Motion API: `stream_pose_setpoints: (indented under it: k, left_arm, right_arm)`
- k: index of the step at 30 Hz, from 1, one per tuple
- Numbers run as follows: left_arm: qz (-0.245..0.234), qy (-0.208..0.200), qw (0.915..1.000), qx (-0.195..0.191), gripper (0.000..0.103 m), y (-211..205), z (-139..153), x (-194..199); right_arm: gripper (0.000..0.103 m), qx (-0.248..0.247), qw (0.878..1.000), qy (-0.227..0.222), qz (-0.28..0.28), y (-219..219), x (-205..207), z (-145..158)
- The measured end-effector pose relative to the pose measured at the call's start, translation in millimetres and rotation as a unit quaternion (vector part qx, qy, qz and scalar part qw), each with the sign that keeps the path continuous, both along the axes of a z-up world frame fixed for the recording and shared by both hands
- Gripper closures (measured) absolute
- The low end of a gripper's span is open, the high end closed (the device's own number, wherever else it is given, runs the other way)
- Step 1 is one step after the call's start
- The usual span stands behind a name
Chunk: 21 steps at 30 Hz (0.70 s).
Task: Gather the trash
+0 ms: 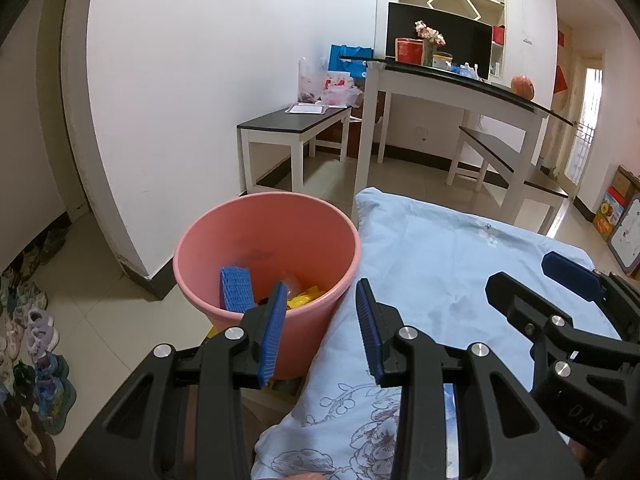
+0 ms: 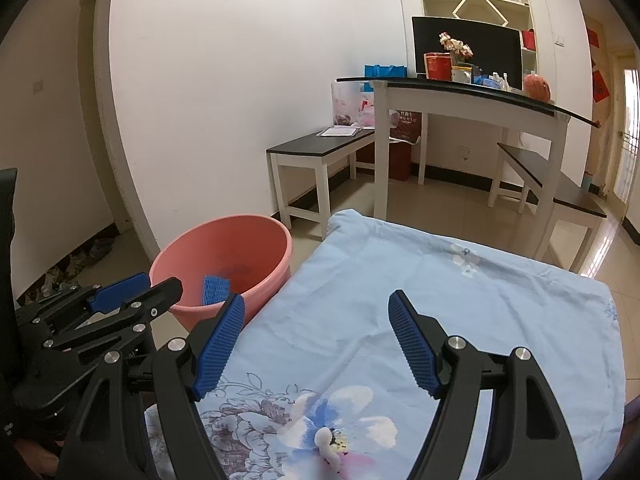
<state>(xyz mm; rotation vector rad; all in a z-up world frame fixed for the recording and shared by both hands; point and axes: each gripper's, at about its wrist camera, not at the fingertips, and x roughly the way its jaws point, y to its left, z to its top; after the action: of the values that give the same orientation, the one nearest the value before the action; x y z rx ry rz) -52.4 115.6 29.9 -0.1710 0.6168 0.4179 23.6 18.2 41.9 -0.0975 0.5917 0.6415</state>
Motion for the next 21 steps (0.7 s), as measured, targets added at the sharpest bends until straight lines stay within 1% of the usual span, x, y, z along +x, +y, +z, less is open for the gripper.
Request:
stream_pose_setpoints:
  k: [21]
  left_arm:
    - [-0.012, 0.013, 0.9998, -0.001, 0.067, -3.4, -13.5, 7.2]
  right_arm:
    - [0.03, -0.008, 1.0, 0.008, -0.007, 2.3, 6.3, -11.3]
